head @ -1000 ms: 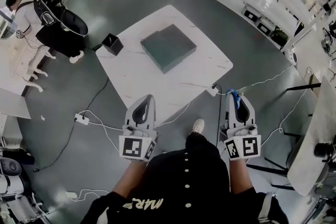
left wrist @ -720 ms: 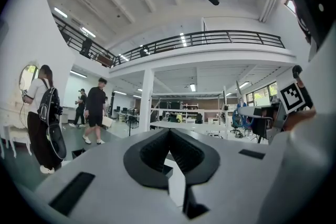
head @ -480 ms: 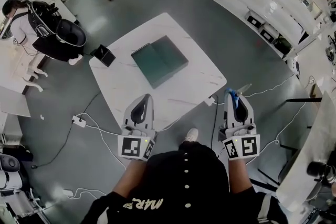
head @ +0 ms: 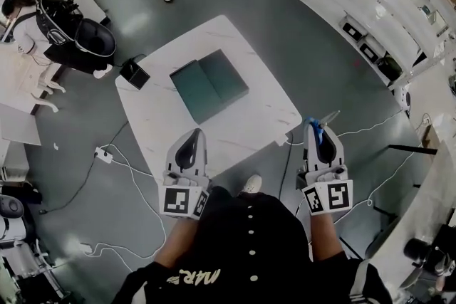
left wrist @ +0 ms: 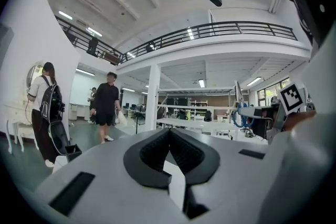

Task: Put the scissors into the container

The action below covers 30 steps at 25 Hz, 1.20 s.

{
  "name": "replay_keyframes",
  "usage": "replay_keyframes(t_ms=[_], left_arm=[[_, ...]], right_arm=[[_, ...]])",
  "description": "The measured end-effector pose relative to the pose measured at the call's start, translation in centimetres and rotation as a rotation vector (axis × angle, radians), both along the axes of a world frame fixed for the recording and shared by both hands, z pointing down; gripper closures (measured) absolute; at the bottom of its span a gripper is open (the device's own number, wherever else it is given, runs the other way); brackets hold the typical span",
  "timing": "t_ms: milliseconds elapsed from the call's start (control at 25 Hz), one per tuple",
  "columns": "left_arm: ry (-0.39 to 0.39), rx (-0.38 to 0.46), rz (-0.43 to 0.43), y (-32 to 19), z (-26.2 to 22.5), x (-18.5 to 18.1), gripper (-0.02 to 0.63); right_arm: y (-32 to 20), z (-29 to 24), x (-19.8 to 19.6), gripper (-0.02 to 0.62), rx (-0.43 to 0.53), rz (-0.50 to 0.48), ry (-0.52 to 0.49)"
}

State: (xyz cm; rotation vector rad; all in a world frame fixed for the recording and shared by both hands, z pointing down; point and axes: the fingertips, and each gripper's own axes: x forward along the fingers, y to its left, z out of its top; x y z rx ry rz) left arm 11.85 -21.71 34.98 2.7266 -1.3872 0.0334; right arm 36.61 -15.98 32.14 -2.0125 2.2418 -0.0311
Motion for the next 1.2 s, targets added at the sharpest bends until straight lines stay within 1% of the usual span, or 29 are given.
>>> replay_keyframes(t_ms=[160,360,680,880,1040,1200], left_arm=[[-0.009,-0.008,-0.031,-0.9,0.6,-0.4,0.58],[-0.013,-0.017,-0.047,-2.8,1.6,-1.0,0.58],[-0.002,0.006,-0.033,-8.0,1.0,0.4,0.58],[0.001,-0.014,-0.048,-10.6,1.8,0.8,0.58],[-0.002,-0.047,-0.085,-13.1,3.2,-0.7,0.58],[0.008,-0.081,-0.126,-15.3,5.5,-3.0,0.58]], right_arm=[[-2.1,1.1,-0.5,0.54,-0.014,-0.041,-0.004],[-4.4,2.0,-1.5,0.54,-0.023,-0.075,-0.005],[-9.3,1.1,-0.3,0.54,-0.019,-0.079,0.016],[-12.8,1.7,0.0,0.539,-0.043,-0.107,0.022],[-16.9,3.3,-1.0,0.54,-0.091,-0.152,0.026],[-21.5,5.8,-3.5,0.54,-0.148,-0.23,0.038]])
